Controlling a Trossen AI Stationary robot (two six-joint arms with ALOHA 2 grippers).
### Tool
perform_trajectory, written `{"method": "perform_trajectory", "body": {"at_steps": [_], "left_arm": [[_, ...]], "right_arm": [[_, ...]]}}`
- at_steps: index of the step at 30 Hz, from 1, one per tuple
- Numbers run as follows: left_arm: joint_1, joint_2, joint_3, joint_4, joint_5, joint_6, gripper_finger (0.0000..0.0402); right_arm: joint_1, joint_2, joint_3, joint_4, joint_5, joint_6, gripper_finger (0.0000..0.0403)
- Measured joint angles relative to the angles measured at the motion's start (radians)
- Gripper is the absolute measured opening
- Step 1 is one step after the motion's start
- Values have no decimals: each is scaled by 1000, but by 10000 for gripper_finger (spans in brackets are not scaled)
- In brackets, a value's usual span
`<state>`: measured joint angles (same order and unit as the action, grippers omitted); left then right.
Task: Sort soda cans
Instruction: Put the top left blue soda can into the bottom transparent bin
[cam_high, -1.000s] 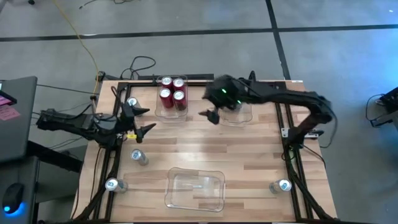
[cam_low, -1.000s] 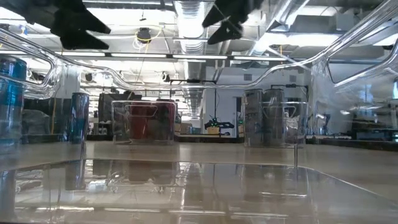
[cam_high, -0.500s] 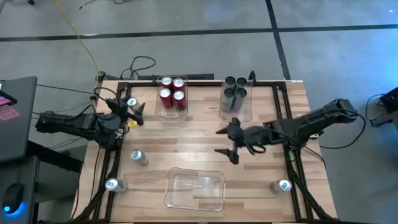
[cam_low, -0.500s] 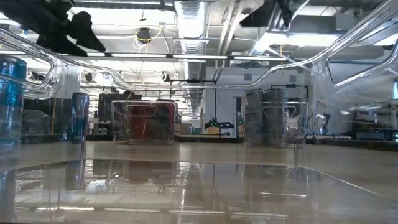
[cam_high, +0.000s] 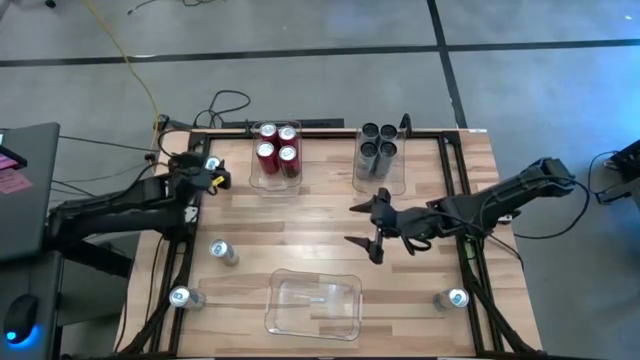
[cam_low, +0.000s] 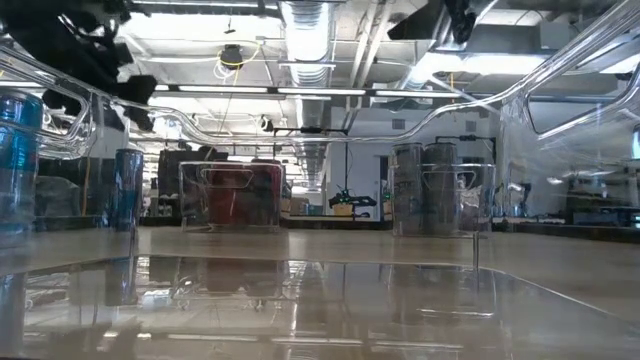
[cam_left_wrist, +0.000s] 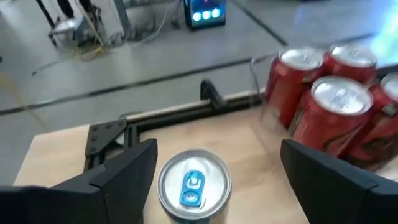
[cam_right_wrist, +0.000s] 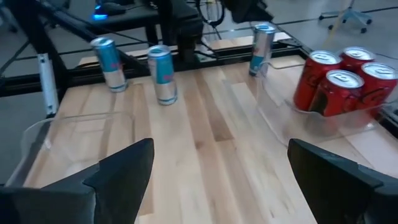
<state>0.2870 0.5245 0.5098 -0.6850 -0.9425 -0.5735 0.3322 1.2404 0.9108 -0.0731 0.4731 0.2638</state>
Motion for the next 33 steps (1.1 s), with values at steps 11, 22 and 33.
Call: {"method": "perform_trajectory", "body": {"at_steps": [11,22,33], "left_arm": [[249,49,0,-8,236,55,332],[400,123,0,7,390,122,332],[412,163,0,52,447,195,309]], "right_arm": [[-27,0,0,-2,-35,-2,385],[-18,0,0,-2,-41,1,385],[-19,1,0,-2,-41,11,385]]}}
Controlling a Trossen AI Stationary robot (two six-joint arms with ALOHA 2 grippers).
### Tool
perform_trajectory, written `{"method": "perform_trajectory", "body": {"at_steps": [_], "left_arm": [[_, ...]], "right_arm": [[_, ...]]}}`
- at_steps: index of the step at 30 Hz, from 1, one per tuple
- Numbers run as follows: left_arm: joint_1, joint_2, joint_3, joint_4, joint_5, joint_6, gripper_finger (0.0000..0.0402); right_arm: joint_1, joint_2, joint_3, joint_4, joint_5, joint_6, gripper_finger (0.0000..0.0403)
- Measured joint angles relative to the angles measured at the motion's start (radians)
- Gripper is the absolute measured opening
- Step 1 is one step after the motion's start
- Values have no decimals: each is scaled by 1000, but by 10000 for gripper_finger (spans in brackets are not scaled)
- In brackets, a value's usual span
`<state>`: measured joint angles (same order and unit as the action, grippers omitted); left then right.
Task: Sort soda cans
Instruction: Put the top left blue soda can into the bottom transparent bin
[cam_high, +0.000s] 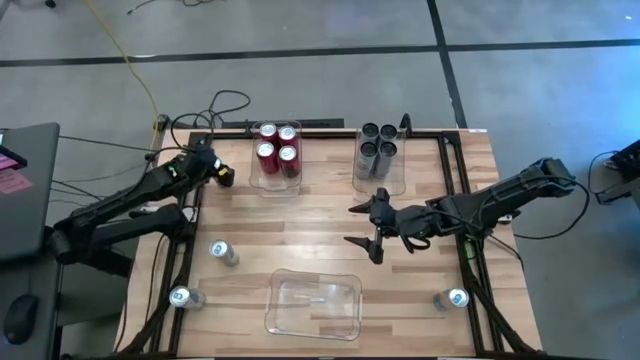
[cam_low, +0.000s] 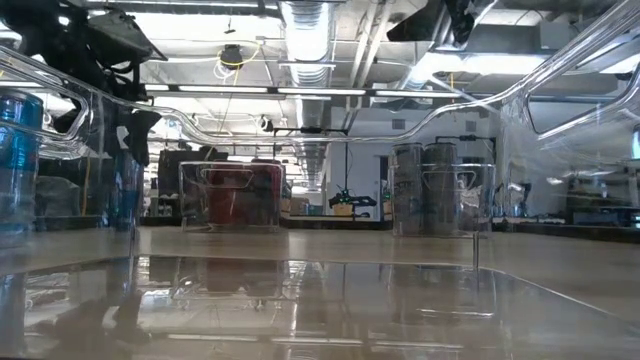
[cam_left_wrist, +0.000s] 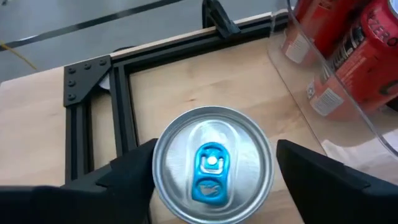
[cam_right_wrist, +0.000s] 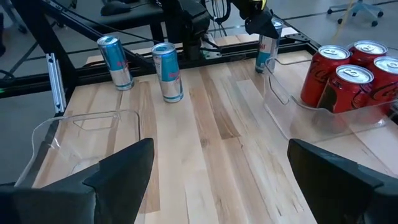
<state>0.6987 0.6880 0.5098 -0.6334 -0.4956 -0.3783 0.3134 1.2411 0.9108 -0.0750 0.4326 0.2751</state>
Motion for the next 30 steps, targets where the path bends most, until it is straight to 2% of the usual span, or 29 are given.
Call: {"method": "perform_trajectory", "body": {"at_steps": [7,11,13,16,18,22,26,30], "left_arm": [[0,-1,0,-1,26,2,236],[-2,-1,4,-1,36,6,236],[-6,-1,26,-18,76,17,236],[-27,-10,92,-47,148,16,236],[-54,-20,150,-78,180,16,236],[-143,-28,283,-180,254,16,236],[-282,-28,384,-213,344,27,236],[-454,-20,437,-177,360,24,236]], "right_arm": [[1,-5,0,-44,0,47,385],[13,-32,0,-64,16,59,383],[22,-51,0,-66,18,58,378],[36,-91,0,-92,31,57,370],[49,-116,0,-131,80,58,365],[79,-145,0,-223,180,88,357],[104,-145,0,-277,191,124,348],[128,-140,0,-308,191,154,339]]}}
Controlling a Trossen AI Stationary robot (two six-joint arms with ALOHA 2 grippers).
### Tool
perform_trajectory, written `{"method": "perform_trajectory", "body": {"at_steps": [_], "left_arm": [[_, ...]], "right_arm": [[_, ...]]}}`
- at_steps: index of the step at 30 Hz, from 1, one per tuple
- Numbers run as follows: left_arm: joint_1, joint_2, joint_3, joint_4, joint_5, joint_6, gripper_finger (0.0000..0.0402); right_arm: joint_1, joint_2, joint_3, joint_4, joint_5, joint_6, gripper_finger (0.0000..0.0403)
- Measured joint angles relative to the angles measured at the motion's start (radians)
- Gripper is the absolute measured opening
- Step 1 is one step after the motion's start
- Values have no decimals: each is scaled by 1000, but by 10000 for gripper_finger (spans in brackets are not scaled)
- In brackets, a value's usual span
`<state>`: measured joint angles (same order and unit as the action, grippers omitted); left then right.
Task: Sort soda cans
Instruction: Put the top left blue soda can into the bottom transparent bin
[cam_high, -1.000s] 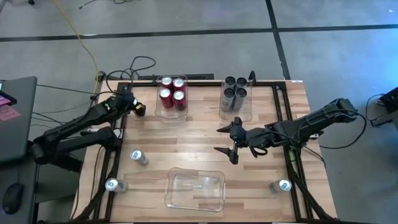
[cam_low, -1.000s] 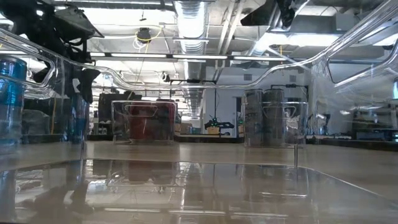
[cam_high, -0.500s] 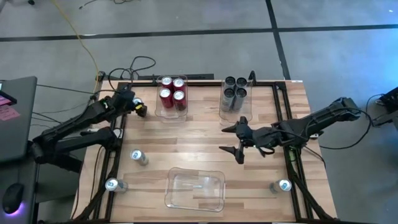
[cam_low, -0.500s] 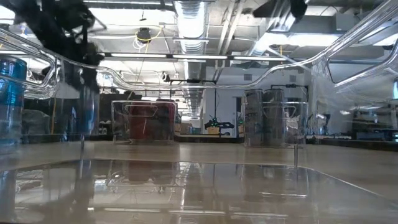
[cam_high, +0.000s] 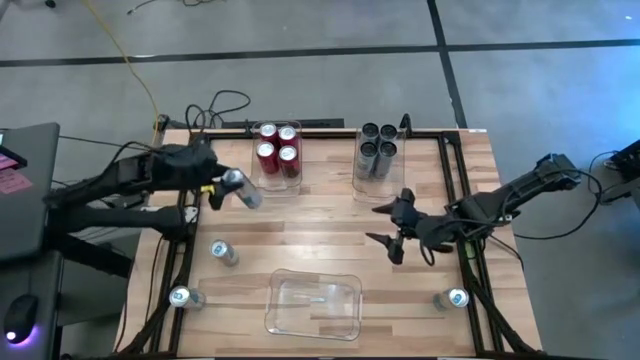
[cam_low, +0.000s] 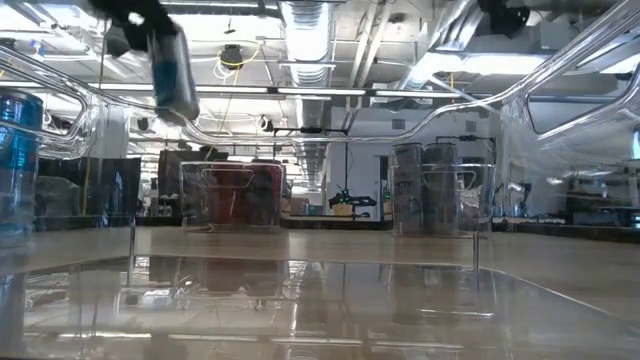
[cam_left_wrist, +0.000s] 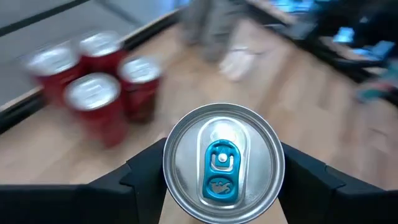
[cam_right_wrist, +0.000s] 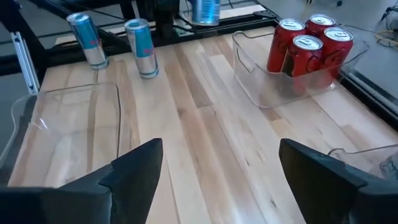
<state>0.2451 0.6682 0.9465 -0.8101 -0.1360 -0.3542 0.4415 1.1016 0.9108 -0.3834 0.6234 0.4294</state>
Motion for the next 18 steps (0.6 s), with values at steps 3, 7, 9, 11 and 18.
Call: {"method": "perform_trajectory", "body": {"at_steps": [3,7,9,11,18], "left_arm": [[-128,14,6,73,-9,3,236],[-283,55,6,148,-35,19,236],[-356,92,6,192,-56,34,236],[-424,136,6,238,-67,55,236],[-630,331,16,432,-109,175,236]], "right_arm": [[12,-1,0,-7,7,9,332],[19,-2,0,-4,8,10,327],[19,-2,0,-5,8,11,327],[19,-2,0,-5,8,18,327],[34,-2,0,-5,5,61,326]]}}
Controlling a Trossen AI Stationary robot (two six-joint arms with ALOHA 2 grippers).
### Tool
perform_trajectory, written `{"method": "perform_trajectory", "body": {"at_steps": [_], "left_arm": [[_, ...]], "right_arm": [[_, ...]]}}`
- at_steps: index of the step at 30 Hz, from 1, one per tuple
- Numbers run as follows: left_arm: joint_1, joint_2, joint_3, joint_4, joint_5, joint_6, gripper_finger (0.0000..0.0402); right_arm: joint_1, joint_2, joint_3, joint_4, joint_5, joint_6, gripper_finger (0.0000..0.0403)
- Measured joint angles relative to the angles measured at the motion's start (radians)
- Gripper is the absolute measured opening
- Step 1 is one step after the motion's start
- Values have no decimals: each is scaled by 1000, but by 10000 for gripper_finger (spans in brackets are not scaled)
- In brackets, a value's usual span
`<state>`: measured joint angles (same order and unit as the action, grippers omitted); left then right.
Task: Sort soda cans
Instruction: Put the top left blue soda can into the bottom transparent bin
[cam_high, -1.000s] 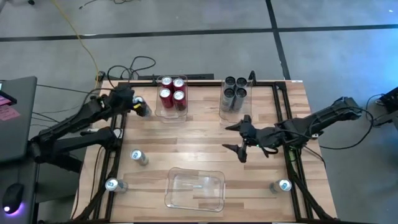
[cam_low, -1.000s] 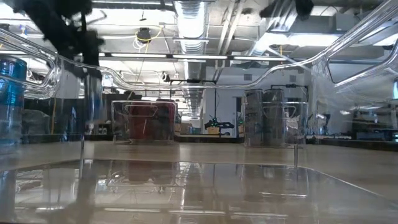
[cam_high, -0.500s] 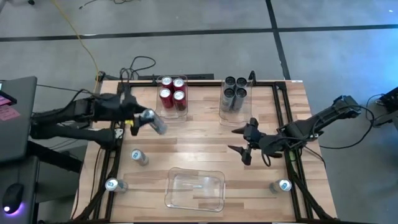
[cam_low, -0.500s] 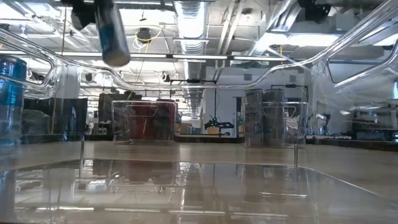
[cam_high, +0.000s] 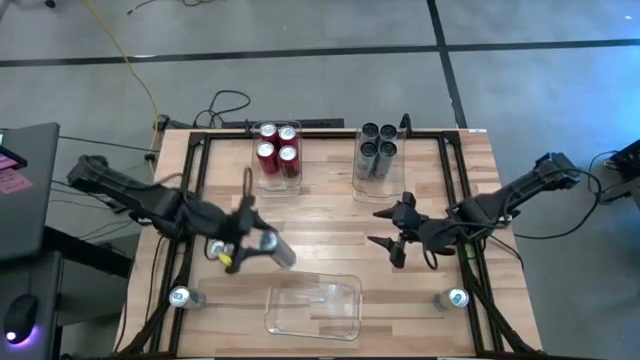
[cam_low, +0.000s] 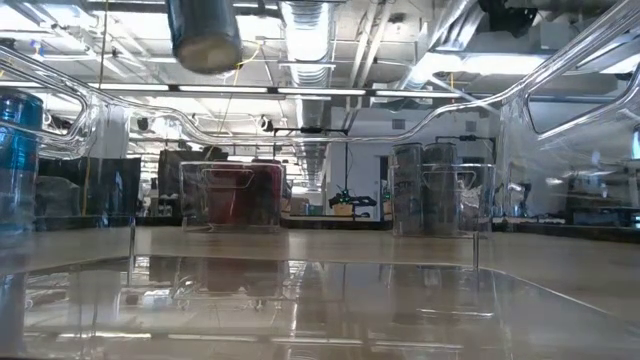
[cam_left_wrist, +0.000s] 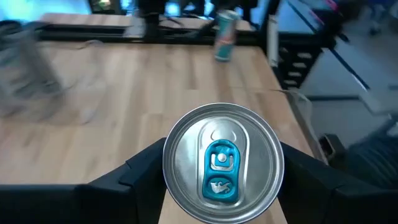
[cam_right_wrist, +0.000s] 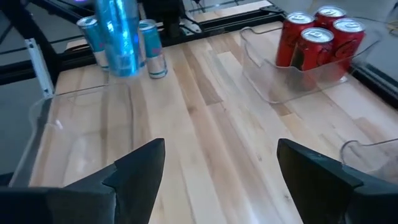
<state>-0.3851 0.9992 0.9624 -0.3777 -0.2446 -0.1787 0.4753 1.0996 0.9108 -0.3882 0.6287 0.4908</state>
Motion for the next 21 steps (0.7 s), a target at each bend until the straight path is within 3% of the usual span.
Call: {"method": "perform_trajectory", "body": {"at_steps": [9,21], "left_arm": [[-133,251,123,36,-79,51,237],[-152,447,173,13,-83,19,238]], "right_arm": [[71,0,0,8,-4,15,326],[116,14,0,-14,-4,57,327]]}}
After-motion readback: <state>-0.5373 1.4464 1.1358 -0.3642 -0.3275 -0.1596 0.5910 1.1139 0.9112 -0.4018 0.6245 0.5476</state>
